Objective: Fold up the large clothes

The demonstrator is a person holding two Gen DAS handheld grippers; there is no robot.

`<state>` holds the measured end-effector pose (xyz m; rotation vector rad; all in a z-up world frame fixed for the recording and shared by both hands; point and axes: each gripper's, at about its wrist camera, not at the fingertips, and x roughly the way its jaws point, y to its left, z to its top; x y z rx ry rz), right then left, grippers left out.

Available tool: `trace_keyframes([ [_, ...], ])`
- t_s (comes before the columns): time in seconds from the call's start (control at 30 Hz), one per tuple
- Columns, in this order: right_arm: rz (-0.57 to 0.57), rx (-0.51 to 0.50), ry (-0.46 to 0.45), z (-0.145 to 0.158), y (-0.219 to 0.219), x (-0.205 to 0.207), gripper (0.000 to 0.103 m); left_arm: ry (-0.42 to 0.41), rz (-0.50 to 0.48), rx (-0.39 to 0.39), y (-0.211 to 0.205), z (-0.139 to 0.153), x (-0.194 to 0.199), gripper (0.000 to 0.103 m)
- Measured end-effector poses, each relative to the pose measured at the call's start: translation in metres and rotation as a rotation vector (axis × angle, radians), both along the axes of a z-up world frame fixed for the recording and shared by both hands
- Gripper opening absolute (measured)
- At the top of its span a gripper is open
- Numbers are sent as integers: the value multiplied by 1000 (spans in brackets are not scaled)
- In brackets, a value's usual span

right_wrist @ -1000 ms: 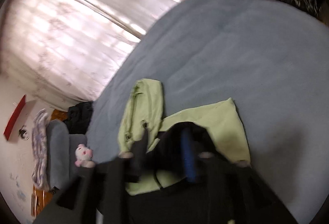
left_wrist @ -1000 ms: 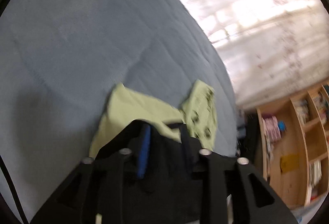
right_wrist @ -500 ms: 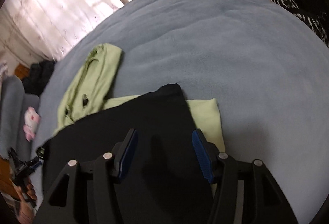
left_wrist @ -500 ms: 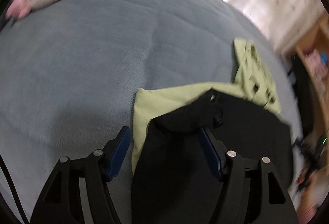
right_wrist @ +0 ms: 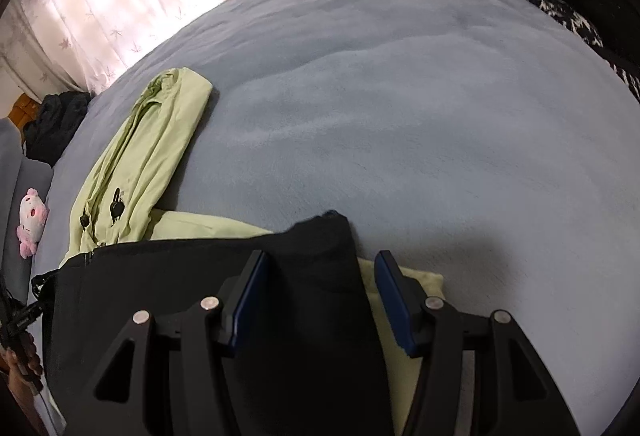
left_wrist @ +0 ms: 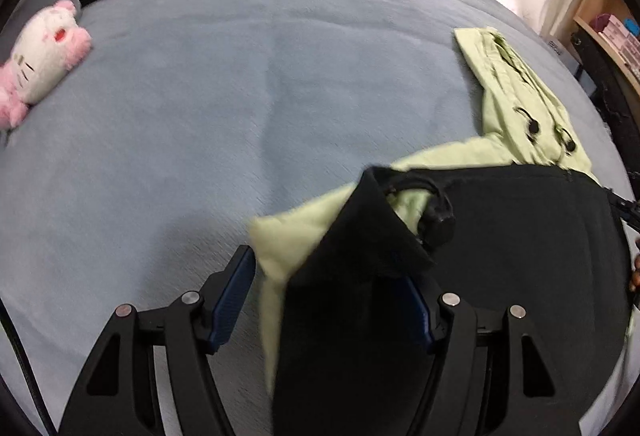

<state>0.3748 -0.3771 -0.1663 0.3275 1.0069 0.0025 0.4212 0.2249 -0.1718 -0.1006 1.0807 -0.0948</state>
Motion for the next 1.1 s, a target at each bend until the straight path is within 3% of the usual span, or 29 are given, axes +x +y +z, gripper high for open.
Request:
trace_keyframes([
  [0.03,4,-14,-11,0,2,-1,33,-22,5,10,1,3,1,66],
  [0.1,14,-60,-23,0,10,-3,25,-72,6,30,-1,10,1,64],
  [0.13,12,-80,-42,2,13,-7,21,-104,-1,44,-4,15,1,56],
  [0.17,9,-96,-60,5,15,-11,19,-121,-13,58,-9,17,2,42],
  [0.27,-21,-122,-119,16,16,-26,15,-116,-49,117,-23,16,8,18],
  [0.43,-94,-127,-236,47,9,-53,15,-150,-62,128,-37,25,12,7],
  [0.5,-97,-173,-272,57,13,-52,15,-165,-38,143,-43,31,19,6],
  [0.63,-107,-202,-239,53,19,-28,15,-133,36,193,-48,19,36,6],
  [0.87,-116,-288,-81,-2,34,13,17,-135,114,204,-47,-8,42,6],
  [1.03,-150,-180,-74,0,18,7,25,-176,137,200,-44,-2,33,13],
  [1.1,-213,-152,-79,13,8,-4,25,-201,159,202,-42,9,25,19],
])
